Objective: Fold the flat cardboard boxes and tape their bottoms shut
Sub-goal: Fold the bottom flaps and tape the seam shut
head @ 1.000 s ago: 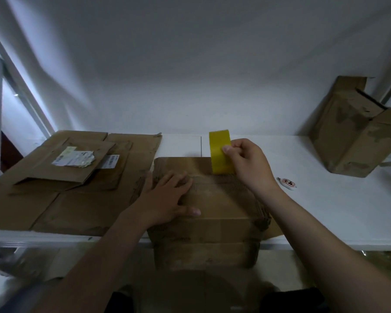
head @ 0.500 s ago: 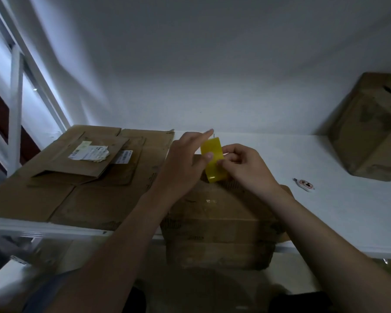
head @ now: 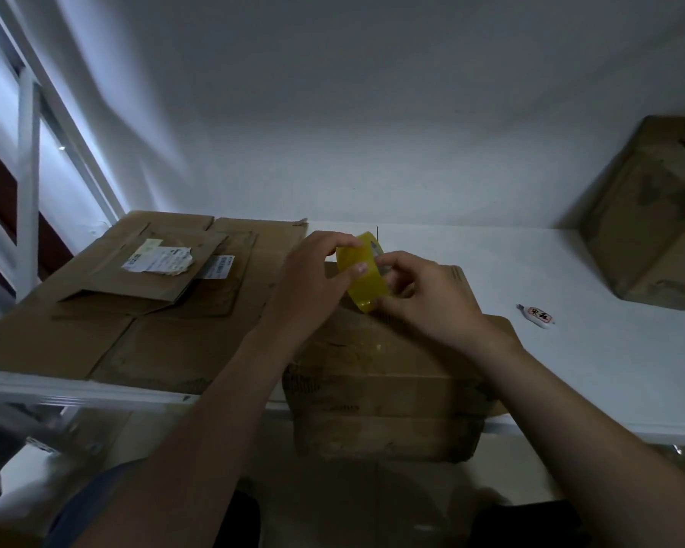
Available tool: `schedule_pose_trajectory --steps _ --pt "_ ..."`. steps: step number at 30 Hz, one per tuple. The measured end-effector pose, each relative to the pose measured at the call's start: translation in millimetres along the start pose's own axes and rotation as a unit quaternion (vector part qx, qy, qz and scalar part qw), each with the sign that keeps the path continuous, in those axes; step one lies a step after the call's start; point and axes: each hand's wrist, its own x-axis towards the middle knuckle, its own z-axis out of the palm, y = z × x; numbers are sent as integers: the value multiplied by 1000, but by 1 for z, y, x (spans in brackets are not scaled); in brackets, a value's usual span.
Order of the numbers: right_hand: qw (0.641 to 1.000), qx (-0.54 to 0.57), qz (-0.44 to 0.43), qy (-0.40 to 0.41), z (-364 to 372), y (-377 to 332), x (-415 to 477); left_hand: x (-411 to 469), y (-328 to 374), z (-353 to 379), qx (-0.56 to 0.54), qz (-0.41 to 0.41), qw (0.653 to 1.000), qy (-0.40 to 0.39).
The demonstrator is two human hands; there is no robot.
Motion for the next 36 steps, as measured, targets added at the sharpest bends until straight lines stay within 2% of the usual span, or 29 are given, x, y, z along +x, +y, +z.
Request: schedule_pose_trajectory --steps 2,5,8,15,25,31,36 --pt "998 -65 -13 -23 0 10 1 0 -7 -2 8 -13 1000 -24" --pt "996 -76 -34 -29 -1 18 2 2 -15 -6 10 -26 999 -45" --pt "991 -110 -70 -41 -2 22 2 3 -17 -12 -43 -47 998 0" --pt "986 -145 -74 -41 -1 25 2 -3 -13 -12 3 44 998 43" --pt "987 -134 -65 -54 1 26 2 -5 -3 -8 11 51 996 73" --pt "986 -145 -71 -46 3 26 1 -8 -6 -7 90 87 987 98" --pt "987 -135 -72 -57 3 26 2 -8 -11 -11 95 62 989 99"
